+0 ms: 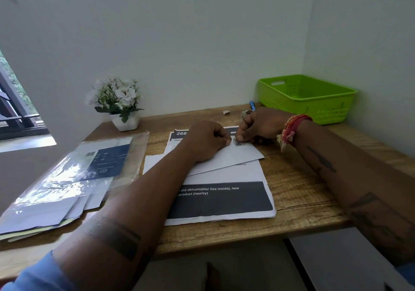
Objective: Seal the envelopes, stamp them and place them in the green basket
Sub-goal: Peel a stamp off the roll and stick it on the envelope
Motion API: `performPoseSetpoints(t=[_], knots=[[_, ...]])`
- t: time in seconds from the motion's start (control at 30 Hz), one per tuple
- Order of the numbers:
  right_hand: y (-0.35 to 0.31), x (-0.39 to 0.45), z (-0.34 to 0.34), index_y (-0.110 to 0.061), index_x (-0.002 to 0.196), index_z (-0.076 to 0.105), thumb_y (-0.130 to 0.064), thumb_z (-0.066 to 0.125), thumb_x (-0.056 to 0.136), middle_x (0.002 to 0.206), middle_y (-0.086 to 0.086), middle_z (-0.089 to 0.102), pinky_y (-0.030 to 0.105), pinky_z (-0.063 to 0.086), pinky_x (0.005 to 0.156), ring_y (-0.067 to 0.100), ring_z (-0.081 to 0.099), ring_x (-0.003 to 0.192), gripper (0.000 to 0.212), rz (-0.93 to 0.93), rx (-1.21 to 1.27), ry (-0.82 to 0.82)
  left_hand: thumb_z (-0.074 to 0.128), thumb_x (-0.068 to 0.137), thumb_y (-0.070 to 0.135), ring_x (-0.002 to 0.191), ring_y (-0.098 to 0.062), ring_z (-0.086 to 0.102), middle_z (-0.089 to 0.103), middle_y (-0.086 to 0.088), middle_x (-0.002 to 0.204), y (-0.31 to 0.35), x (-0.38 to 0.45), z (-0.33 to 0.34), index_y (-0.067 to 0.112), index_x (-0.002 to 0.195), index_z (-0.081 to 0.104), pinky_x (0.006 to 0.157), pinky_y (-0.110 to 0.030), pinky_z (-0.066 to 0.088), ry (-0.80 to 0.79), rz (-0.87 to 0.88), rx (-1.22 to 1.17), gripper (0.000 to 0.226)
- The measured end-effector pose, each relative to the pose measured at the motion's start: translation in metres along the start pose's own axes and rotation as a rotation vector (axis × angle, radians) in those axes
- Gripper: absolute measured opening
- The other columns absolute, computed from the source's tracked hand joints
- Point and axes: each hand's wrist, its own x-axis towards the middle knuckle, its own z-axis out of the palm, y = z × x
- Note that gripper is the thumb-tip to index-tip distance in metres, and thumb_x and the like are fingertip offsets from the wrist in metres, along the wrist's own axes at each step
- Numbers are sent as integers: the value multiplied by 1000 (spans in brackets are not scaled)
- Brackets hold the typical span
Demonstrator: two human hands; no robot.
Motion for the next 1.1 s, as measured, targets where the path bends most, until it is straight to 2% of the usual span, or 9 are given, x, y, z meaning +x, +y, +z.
performPoseSetpoints(t=[0.17, 0.3, 0.47, 0.6, 0.7, 0.8, 0.9, 1.03, 1.1], knots=[[1, -1, -1, -18, 93, 79, -23, 79, 83, 64, -14, 69, 14, 45, 51, 0, 57, 55, 11, -6, 17, -10, 76, 85, 22, 84, -10, 65, 75, 5, 91, 1, -1, 0, 19, 90, 79, 79, -23, 47, 8, 15, 4, 7], [0, 0, -1, -19, 94, 79, -26, 79, 83, 69, -13, 71, 13, 45, 50, -2, 57, 52, 12, -9, -25, -11, 76, 85, 22, 79, -6, 61, 75, 6, 89, 2, -2, 0, 19, 90, 79, 73, -19, 44, 13, 18, 9, 6], [-1, 2, 1, -19, 92, 80, -28, 80, 82, 73, -10, 72, 18, 47, 55, 3, 58, 57, 13, -6, -60, -8, 76, 86, 22, 87, -12, 66, 75, 5, 93, 2, -2, 0, 20, 90, 79, 82, -25, 50, 4, 13, 18, 6], [-3, 1, 2, -20, 92, 80, -29, 79, 83, 77, -10, 74, 21, 49, 61, 4, 59, 63, 12, -10, -92, -15, 75, 86, 21, 86, -10, 65, 75, 6, 92, 2, -2, -1, 20, 90, 79, 80, -24, 49, -5, 18, 8, 6], [-4, 1, 2, -20, 92, 80, -28, 79, 83, 73, -12, 72, 20, 48, 60, 4, 59, 63, 12, 1, -105, -13, 75, 86, 22, 86, -9, 65, 75, 7, 93, 3, -2, 0, 20, 91, 79, 81, -25, 49, -7, 16, 12, 6], [-6, 1, 2, -22, 92, 79, -31, 79, 83, 70, -15, 69, 19, 44, 59, 2, 58, 64, 13, 5, -155, -8, 73, 87, 21, 85, -12, 63, 72, 3, 90, 2, -3, 0, 25, 95, 76, 79, -26, 48, -2, 26, 10, 10], [-9, 2, 2, -25, 92, 77, -37, 79, 82, 80, -15, 66, 20, 40, 60, 3, 57, 73, 15, 9, -255, 5, 68, 88, 16, 86, -11, 60, 68, 3, 89, 1, -5, 1, 33, 98, 72, 78, -26, 47, -15, 101, 26, 20], [-9, 4, 3, -20, 97, 76, -45, 76, 82, 94, -5, 70, 29, 50, 77, 15, 63, 93, 29, 35, -367, -2, 66, 90, 16, 85, -14, 64, 72, 3, 88, 1, -3, 1, 38, 100, 76, 85, -30, 51, -58, 124, 87, 26], [-8, 4, 2, -19, 97, 76, -48, 75, 81, 97, -2, 70, 34, 52, 82, 18, 64, 97, 33, 43, -389, -3, 63, 91, 18, 84, -15, 66, 75, 4, 89, 0, -2, 2, 39, 99, 77, 86, -32, 52, -72, 110, 108, 27]])
